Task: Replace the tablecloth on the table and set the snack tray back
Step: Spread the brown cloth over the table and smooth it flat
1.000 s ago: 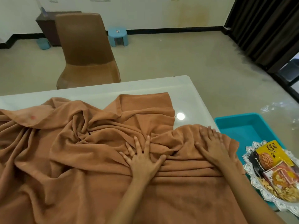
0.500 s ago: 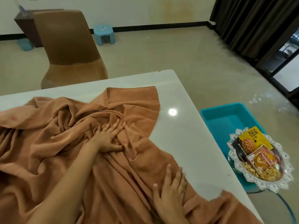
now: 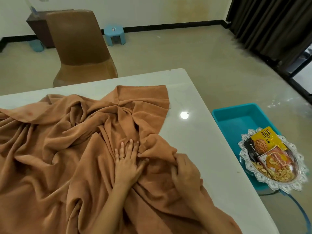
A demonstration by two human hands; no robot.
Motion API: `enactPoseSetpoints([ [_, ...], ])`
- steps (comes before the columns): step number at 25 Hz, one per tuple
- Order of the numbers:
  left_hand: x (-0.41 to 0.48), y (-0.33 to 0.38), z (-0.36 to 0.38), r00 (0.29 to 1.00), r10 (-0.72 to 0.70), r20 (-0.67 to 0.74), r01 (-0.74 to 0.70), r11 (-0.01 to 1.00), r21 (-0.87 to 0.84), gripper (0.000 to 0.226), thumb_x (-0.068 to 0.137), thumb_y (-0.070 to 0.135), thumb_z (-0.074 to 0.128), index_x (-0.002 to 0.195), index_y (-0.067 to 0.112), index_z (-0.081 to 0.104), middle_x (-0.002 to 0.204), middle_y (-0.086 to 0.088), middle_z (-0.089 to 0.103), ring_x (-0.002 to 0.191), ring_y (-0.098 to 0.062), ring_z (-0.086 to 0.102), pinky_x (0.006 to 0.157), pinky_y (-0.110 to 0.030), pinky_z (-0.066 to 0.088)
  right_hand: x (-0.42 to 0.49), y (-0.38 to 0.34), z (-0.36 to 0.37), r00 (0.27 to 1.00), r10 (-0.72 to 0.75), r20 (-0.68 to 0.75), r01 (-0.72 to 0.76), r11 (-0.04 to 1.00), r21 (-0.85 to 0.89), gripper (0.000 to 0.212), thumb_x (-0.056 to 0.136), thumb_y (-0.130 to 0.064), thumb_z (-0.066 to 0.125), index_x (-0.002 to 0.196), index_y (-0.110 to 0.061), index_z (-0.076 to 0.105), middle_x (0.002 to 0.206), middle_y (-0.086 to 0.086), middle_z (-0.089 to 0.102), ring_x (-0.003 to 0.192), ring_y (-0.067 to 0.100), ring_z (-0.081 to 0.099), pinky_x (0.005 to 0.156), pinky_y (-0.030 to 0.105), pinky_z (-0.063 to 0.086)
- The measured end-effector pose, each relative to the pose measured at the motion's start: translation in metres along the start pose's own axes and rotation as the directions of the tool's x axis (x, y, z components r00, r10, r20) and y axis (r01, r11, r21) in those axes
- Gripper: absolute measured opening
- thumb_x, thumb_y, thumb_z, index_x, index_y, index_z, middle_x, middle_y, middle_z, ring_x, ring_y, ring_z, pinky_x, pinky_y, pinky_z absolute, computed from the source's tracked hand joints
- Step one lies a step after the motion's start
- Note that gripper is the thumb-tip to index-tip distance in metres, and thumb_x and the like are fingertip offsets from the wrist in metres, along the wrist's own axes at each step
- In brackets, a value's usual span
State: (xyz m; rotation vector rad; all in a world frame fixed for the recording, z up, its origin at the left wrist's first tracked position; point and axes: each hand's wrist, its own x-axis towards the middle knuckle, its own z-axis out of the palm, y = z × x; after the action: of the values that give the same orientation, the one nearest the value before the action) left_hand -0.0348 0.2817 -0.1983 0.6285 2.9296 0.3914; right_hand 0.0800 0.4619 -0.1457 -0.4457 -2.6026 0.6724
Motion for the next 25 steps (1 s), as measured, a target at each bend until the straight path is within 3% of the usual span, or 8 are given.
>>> enactPoseSetpoints([
  [2,0.002,-0.017,-0.003,0.998,0.056,0.042,-0.059,0.996,0.073,0.077,0.088,0.066,0.025,0.145,0.016,0.037,0.154,-0.007,0.028,0.143,-0.036,0.018,0.114,-0.054,0.009,-0.02,-0.033,-0.005,0.933,-0.31,0.182,0.285,0.946,0.154,0.026,0.091,-0.026,0.049,0.109,-0.011,0.06,0.1,0.005,0.065,0.087,0.02,0.061,0.075,0.032,0.053],
  [5,-0.013,-0.025,-0.002,0.991,0.109,0.078,-0.116,0.989,0.092,0.083,0.09,0.07,0.013,0.139,0.011,0.046,0.148,-0.014,0.039,0.142,-0.037,0.017,0.114,-0.051,0.009,-0.032,-0.053,-0.014,0.74,-0.381,0.555,0.123,0.887,0.446,0.027,0.095,-0.033,0.044,0.114,-0.023,0.06,0.114,-0.005,0.061,0.105,0.007,0.053,0.092,0.023,0.044],
  [7,-0.021,-0.025,-0.002,0.992,0.104,0.077,-0.109,0.991,0.073,0.093,0.085,0.075,0.012,0.141,0.008,0.044,0.148,-0.014,0.038,0.144,-0.034,0.013,0.116,-0.047,0.002,-0.022,-0.04,-0.002,0.916,-0.123,0.381,-0.046,0.913,0.404,0.023,0.094,-0.035,0.045,0.11,-0.027,0.06,0.111,-0.008,0.061,0.102,0.006,0.054,0.088,0.029,0.048],
  [9,-0.022,-0.023,-0.006,0.995,0.081,0.054,-0.083,0.996,0.036,0.096,0.084,0.077,0.012,0.142,0.006,0.041,0.15,-0.013,0.036,0.144,-0.031,0.009,0.117,-0.043,-0.004,0.0,-0.028,0.014,0.97,0.117,0.213,-0.161,0.966,0.203,0.041,0.095,-0.043,0.043,0.133,-0.028,0.046,0.14,-0.006,0.044,0.129,0.01,0.038,0.108,0.029,0.038],
  [12,-0.019,-0.02,-0.013,0.996,0.08,0.046,-0.081,0.997,0.007,0.094,0.085,0.075,0.012,0.14,0.005,0.042,0.147,-0.014,0.04,0.143,-0.033,0.016,0.116,-0.043,-0.001,0.033,-0.029,0.043,0.891,-0.104,0.442,0.073,0.994,0.087,0.064,0.095,-0.05,0.026,0.153,-0.029,0.008,0.16,-0.008,-0.005,0.146,0.013,-0.013,0.12,0.035,-0.003],
  [16,-0.027,-0.022,-0.01,0.998,0.061,0.028,-0.062,0.998,0.028,0.085,0.082,0.071,0.03,0.146,0.015,0.034,0.154,-0.007,0.03,0.145,-0.027,0.011,0.117,-0.044,-0.001,0.063,0.011,0.063,0.727,-0.244,0.642,0.376,0.924,-0.074,0.072,0.085,-0.054,-0.002,0.152,-0.031,0.01,0.161,-0.007,0.003,0.147,0.017,-0.008,0.117,0.052,-0.008],
  [22,-0.023,-0.024,-0.017,0.997,0.047,0.053,-0.045,0.998,-0.034,0.089,0.075,0.085,0.019,0.15,0.04,0.002,0.158,0.015,-0.003,0.146,-0.018,-0.013,0.116,-0.041,-0.017,0.176,0.091,0.018,0.856,0.173,0.487,0.114,0.856,-0.504,0.049,0.102,-0.035,0.023,0.151,-0.032,0.019,0.16,0.01,0.005,0.147,0.033,0.001,0.116,0.052,-0.001],
  [25,-0.031,-0.019,-0.017,0.991,0.081,0.108,-0.074,0.995,-0.062,0.087,0.073,0.088,0.013,0.148,0.046,0.0,0.158,0.015,-0.007,0.145,-0.02,-0.019,0.114,-0.044,-0.019,0.146,0.064,0.023,0.892,0.077,0.446,0.001,0.985,-0.173,0.051,0.1,-0.029,0.031,0.151,-0.02,0.024,0.16,0.008,0.009,0.147,0.028,0.007,0.119,0.042,0.011],
])
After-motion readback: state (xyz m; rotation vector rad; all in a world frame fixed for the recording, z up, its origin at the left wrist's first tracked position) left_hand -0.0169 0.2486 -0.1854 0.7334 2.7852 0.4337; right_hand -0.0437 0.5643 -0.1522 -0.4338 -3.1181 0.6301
